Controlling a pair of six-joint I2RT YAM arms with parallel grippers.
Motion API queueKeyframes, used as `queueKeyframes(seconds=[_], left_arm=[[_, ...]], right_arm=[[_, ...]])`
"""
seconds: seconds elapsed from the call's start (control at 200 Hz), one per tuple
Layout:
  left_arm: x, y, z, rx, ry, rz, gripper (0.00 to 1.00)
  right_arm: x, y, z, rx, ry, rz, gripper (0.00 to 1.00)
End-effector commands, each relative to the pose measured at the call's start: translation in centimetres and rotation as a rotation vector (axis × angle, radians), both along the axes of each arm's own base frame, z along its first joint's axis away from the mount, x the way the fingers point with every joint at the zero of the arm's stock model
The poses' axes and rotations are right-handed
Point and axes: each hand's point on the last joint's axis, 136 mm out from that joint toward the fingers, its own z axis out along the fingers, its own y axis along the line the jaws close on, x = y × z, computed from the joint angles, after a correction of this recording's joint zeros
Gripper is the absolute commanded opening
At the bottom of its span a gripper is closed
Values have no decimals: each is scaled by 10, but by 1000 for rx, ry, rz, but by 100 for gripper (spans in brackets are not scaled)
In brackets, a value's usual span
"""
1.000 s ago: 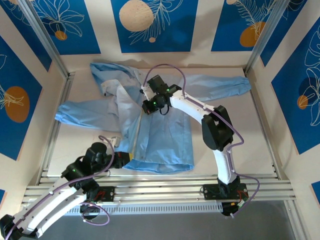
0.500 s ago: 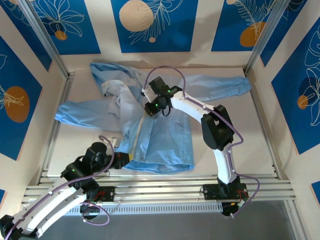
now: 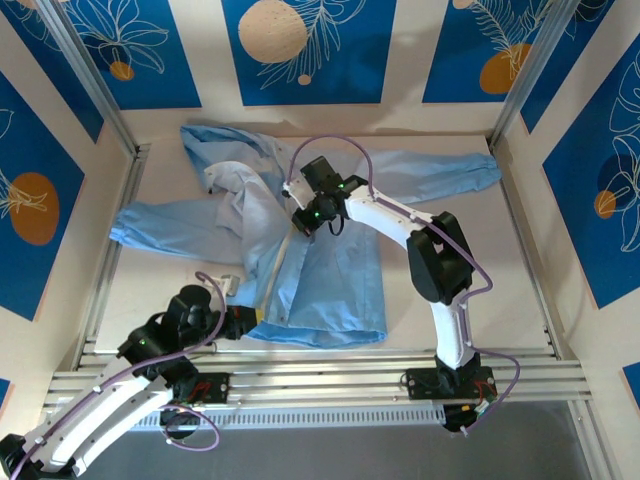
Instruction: Zip up the jacket
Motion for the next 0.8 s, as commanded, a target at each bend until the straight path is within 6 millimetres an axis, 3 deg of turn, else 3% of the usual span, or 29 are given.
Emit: queueKeyframes(seconds=[0.0, 0.06, 0.13, 0.435, 0.625, 0.795], left_arm=[[-2, 2, -1, -3, 12, 4, 0], [0, 3, -2, 3, 12, 17, 0], [3, 6, 0, 15, 5, 38, 13], [18, 11, 36, 84, -57, 65, 51], [39, 10, 41, 180, -57, 73, 60], [57, -14, 30, 195, -39, -10, 64]], right_arm=[[6, -4, 20, 5, -68, -2, 0], [0, 2, 24, 30, -58, 17, 0], [-6, 10, 26, 46, -53, 35, 0], [-23, 26, 25, 83, -15, 63, 0], [-23, 26, 27, 92, -6, 68, 0], [-23, 22, 25, 110, 29, 73, 0]])
